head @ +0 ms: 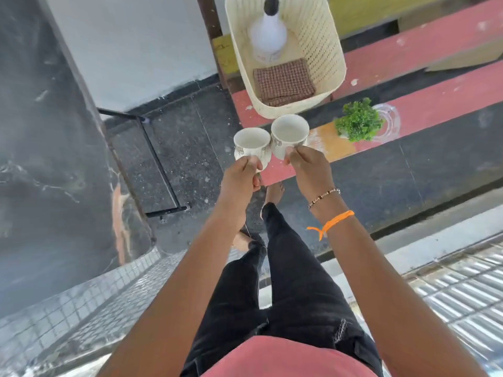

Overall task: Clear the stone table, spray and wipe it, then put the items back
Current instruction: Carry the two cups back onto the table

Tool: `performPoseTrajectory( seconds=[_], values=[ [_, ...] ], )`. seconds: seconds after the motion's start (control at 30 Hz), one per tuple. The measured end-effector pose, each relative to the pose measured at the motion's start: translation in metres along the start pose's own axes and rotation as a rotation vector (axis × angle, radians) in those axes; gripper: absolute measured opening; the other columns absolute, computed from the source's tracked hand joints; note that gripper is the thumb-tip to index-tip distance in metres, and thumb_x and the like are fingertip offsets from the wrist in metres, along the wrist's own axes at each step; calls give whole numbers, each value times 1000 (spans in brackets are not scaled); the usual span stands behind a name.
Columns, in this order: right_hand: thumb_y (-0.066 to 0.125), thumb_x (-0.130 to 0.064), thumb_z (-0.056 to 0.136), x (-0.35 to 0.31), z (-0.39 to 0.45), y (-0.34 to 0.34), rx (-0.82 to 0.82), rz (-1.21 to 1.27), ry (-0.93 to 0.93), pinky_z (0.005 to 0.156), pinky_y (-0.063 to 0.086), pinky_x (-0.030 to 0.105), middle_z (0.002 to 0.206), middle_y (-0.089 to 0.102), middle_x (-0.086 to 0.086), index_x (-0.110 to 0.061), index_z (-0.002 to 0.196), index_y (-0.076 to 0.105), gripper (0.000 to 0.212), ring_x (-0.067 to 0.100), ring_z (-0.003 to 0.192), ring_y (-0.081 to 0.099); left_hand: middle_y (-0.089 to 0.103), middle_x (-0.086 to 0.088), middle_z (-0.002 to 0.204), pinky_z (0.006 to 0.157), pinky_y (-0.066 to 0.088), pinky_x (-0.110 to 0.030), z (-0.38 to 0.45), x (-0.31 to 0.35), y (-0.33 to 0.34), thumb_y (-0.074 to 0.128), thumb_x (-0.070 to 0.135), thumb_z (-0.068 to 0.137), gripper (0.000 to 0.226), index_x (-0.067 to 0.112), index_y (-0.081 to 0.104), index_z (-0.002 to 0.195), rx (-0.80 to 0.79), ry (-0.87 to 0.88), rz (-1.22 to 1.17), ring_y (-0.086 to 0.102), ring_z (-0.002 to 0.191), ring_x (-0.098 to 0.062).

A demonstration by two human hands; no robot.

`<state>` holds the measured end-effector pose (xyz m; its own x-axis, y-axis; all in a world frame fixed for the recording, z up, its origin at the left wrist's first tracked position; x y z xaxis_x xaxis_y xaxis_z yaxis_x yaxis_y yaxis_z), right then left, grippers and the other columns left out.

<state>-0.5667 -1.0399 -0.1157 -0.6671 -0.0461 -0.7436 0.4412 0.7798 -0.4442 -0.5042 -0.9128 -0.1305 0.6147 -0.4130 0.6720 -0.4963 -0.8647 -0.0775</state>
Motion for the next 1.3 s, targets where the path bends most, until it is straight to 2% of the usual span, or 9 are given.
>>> performPoseTrajectory(
  seconds=[0.17,0.3,0.53,0.67,0.77,0.87,0.97,1.1,1.3],
  values=[
    [47,-16,93,-80,-55,34,-71,31,-235,51,32,8,49,52,-16,-23,52,44,42,-2,54,46,35,6,48,60,42,-17,-61,38,-66,40,15,93,31,17,52,64,121,213,-155,38,51,-9],
    [48,-17,93,-129,-91,69,-154,13,-398,54,32,11,48,51,-15,-13,64,55,31,-1,53,47,35,7,49,62,40,-18,-100,46,-127,42,16,91,30,19,51,62,260,330,-211,42,51,-7],
    [46,-16,95,-188,-158,154,-354,-37,-570,63,35,20,69,59,-2,-13,67,57,30,15,75,54,32,12,43,58,36,-19,-160,25,-244,45,22,95,35,18,50,61,442,450,-435,33,48,-7],
    [45,-16,94,-209,-189,209,-484,-71,-611,65,33,25,72,59,5,-15,63,55,32,17,75,53,32,10,47,60,37,-19,-186,-2,-303,45,23,95,36,18,50,60,556,460,-536,32,50,-9],
    [46,-15,94,-226,-216,255,-583,-112,-664,66,33,25,67,60,-4,-15,65,58,31,16,76,54,35,13,42,60,37,-21,-204,-19,-347,45,21,95,37,17,50,59,678,461,-572,36,46,-6],
    [47,-13,93,-239,-240,298,-661,-128,-703,72,38,27,77,69,13,-16,66,61,30,20,77,56,37,14,40,61,38,-20,-218,-31,-384,46,22,96,37,16,50,59,757,482,-582,38,45,-3],
    [49,-12,92,-252,-257,345,-736,-142,-732,63,34,26,74,65,22,-16,67,62,29,17,65,50,38,14,39,58,39,-17,-226,-42,-425,47,22,95,38,19,51,57,823,494,-610,39,49,-6],
    [50,-14,91,-271,-270,416,-794,-194,-734,50,30,17,57,51,-4,-19,65,62,29,7,54,41,39,14,41,50,37,-9,-225,-54,-494,46,26,96,44,22,52,52,898,487,-620,36,48,-5],
    [47,-17,94,-309,-280,524,-751,-184,-710,53,34,8,62,53,-12,-18,67,62,31,6,61,47,43,1,61,56,40,-13,-199,-56,-615,46,25,96,40,17,47,57,873,431,-512,40,52,-6]
  ],
)
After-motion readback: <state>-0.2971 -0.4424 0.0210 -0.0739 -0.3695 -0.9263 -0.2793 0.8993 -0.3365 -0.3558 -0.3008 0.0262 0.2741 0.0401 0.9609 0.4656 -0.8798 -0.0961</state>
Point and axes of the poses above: each hand's wrist, its own z-axis towards the middle knuckle, its own y-axis out of the palm, x = y × z, the point moved 6 cm from there along z, towards the middle knuckle
